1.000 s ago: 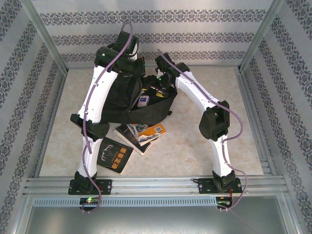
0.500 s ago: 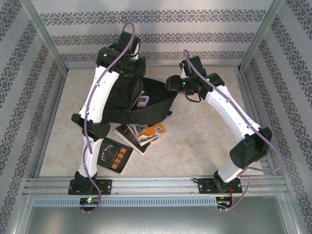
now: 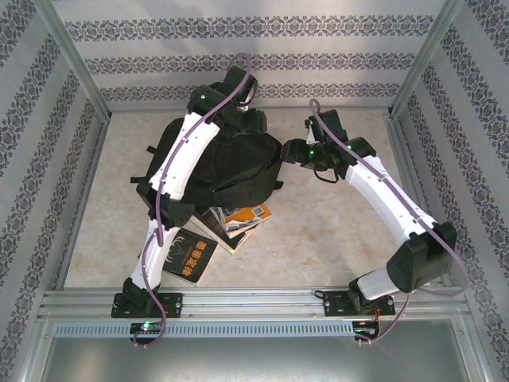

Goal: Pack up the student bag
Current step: Close the student bag at the top-center of the table, then move the books to the center of the table, then move the book from the bottom-left of the table.

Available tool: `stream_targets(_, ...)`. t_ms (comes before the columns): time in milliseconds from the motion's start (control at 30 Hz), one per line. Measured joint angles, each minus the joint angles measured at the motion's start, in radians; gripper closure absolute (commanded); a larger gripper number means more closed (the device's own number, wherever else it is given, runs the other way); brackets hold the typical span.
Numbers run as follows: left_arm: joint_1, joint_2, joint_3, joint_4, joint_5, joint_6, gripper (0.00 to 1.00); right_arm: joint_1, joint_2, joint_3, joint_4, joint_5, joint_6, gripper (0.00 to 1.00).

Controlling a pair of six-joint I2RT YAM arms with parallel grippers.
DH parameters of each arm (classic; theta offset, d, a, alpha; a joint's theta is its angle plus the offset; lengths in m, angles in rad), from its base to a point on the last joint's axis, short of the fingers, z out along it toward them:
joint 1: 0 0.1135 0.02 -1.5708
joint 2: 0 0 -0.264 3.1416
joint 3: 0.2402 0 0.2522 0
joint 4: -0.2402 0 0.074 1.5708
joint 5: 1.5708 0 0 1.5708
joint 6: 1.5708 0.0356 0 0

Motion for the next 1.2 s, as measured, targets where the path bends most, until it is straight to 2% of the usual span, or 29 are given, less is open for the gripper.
stream_targets(200,0.0,-0.105,0.0,-0.053,-0.087,0.008,0.35,0.0,-0.064,-0.03,0.0,0.005,-0.055,0.33)
stream_targets(333,-0.009,-0.219,0.002,-0.149,-0.192,0.008,0.33,0.014,-0.074,-0.038,-0.001,0.013,-0.084,0.33)
stream_targets(433,-0.048,-0.288,-0.002,-0.181,-0.269,0.007,0.32,0.07,-0.074,-0.038,-0.011,0.029,-0.116,0.3)
stream_targets(533,-0.09,-0.357,-0.081,-0.19,-0.308,0.003,0.31,0.141,-0.074,-0.038,-0.027,0.038,-0.151,0.29)
stream_targets(600,-0.106,-0.428,-0.216,-0.194,-0.327,0.0,0.3,0.176,-0.074,-0.038,-0.036,0.042,-0.166,0.29)
stream_targets(667,-0.106,-0.523,-0.423,-0.179,-0.355,-0.007,0.29,0.206,-0.074,-0.038,-0.042,0.042,-0.182,0.29)
stream_targets(767,-0.105,-0.637,-0.662,-0.157,-0.382,-0.025,0.29,0.218,-0.074,-0.043,-0.048,0.05,-0.195,0.28)
stream_targets(833,-0.105,-0.761,-0.908,-0.032,-0.402,-0.06,0.29,0.225,-0.074,-0.049,-0.05,0.05,-0.204,0.27)
stream_targets(900,-0.1,-0.911,-1.141,0.022,-0.399,-0.098,0.3,0.235,-0.074,-0.057,-0.049,0.036,-0.209,0.26)
stream_targets(1000,-0.076,-1.168,-1.49,0.164,-0.372,-0.192,0.3,0.29,-0.066,-0.061,-0.039,-0.004,-0.213,0.27)
stream_targets(1100,-0.051,-1.332,-1.714,0.228,-0.342,-0.287,0.31,0.382,-0.014,-0.059,-0.004,-0.061,-0.227,0.27)
stream_targets(1200,-0.042,-1.427,-1.88,0.287,-0.317,-0.375,0.33,0.452,0.074,-0.051,0.02,-0.115,-0.231,0.35)
